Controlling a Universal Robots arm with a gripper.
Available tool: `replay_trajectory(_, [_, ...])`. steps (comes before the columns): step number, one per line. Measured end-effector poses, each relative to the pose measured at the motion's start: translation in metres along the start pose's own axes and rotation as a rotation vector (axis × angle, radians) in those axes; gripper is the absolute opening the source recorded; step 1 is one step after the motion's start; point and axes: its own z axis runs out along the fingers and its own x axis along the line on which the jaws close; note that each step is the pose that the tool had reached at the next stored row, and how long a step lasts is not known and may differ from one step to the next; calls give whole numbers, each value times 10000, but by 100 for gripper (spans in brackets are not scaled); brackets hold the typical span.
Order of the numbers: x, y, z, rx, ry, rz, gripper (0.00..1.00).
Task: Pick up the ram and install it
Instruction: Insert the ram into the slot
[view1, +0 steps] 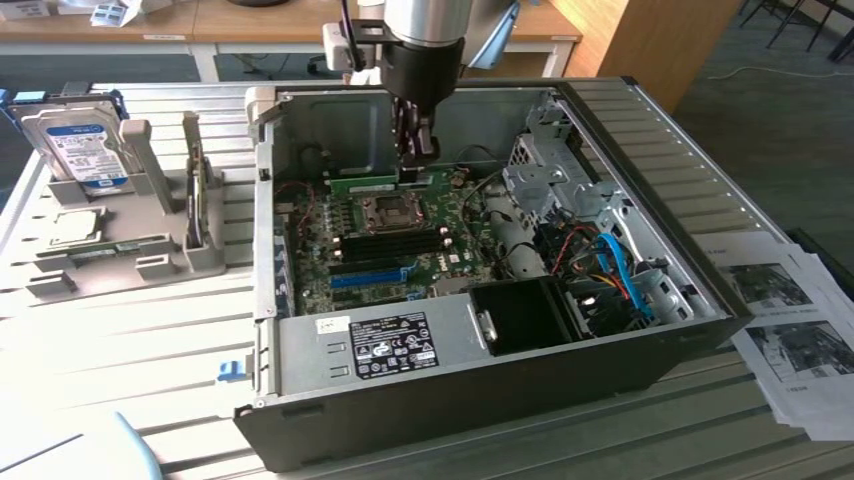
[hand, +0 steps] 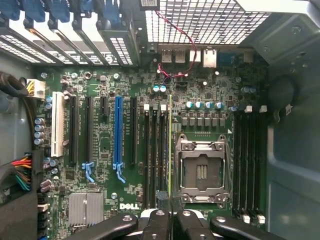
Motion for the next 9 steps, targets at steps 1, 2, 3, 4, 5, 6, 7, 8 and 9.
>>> replay_trajectory(1, [0, 0, 9, 1, 0, 0, 11])
replay_trajectory(2, [0, 0, 17, 0, 0, 0, 11])
replay_trajectory(3, [0, -1, 26, 1, 0, 0, 11])
replay_trajectory(4, [0, -1, 34, 0, 0, 0, 11])
replay_trajectory(5, [1, -1, 42, 1, 0, 0, 11])
replay_trajectory(6, [1, -1, 50, 0, 0, 0, 11])
replay_trajectory(7, [1, -1, 57, 0, 0, 0, 11])
replay_trajectory(8, [1, -1, 66, 1, 0, 0, 11])
replay_trajectory(9, [1, -1, 73, 1, 0, 0, 11])
